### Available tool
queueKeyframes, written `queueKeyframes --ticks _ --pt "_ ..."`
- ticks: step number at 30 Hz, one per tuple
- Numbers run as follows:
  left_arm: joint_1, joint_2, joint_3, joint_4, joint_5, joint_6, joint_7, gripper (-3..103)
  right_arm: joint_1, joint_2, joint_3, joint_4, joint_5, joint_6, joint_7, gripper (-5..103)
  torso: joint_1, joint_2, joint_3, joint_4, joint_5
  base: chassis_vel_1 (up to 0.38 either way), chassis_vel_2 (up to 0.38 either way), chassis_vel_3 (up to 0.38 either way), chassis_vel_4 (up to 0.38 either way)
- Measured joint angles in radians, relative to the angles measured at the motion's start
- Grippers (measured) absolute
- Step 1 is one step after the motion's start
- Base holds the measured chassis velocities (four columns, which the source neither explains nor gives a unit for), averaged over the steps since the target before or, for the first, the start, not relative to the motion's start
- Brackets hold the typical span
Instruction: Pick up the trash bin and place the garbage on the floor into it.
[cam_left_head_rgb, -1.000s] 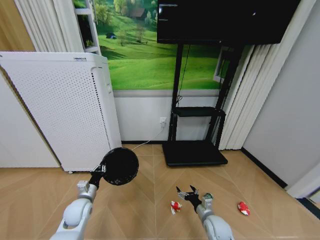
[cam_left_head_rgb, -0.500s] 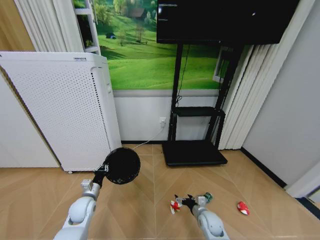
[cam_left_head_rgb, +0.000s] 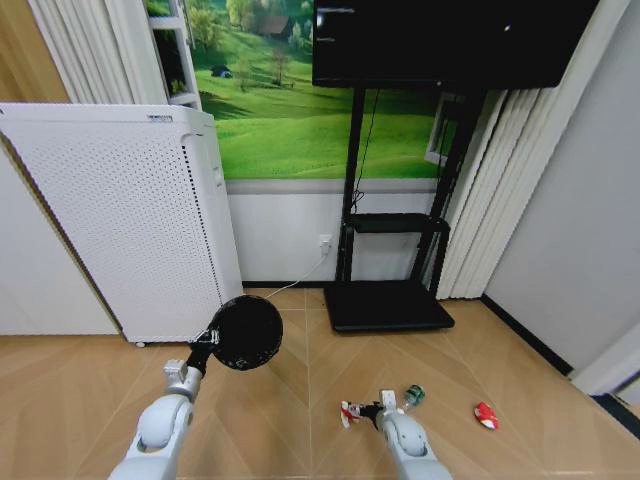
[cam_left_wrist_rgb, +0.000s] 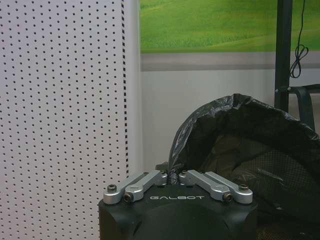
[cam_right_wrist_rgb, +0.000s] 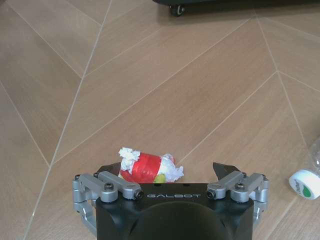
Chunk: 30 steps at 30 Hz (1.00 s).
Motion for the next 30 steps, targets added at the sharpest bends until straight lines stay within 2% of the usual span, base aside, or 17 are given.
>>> queueKeyframes --ticks 3,6,9,18,30 --pt "0.004 0.0 -0.003 -0.007 -0.001 0.004 -0.002 4 0.008 0.001 -0.002 -0.013 0.0 0.003 -0.001 100 0.0 0.0 0.0 0.0 0.0 0.0 0.0 0.0 0.0" --pt "0.031 0.004 -0.012 -0.037 -0.003 0.015 -0.009 4 0.035 0.01 -0.004 -0.063 -0.019 0.047 -0.004 100 0.0 0.0 0.0 0.0001 0.0 0.0 0.0 0.0 0.0" --pt "0.044 0.001 -0.025 -0.052 -0.003 0.017 -0.01 4 0.045 0.012 -0.009 -0.084 -0.024 0.06 -0.004 100 0.0 0.0 0.0 0.0001 0.0 0.0 0.0 0.0 0.0" --pt "0.076 -0.003 -0.068 -0.071 -0.005 0.018 -0.004 4 0.044 0.02 -0.019 -0.092 -0.031 0.024 0.004 100 0.0 0.0 0.0 0.0001 0.0 0.0 0.0 0.0 0.0" --pt "0.064 0.011 -0.074 -0.068 -0.008 0.018 0.007 4 0.084 0.056 0.012 -0.196 -0.099 0.062 0.004 100 0.0 0.0 0.0 0.0001 0.0 0.0 0.0 0.0 0.0"
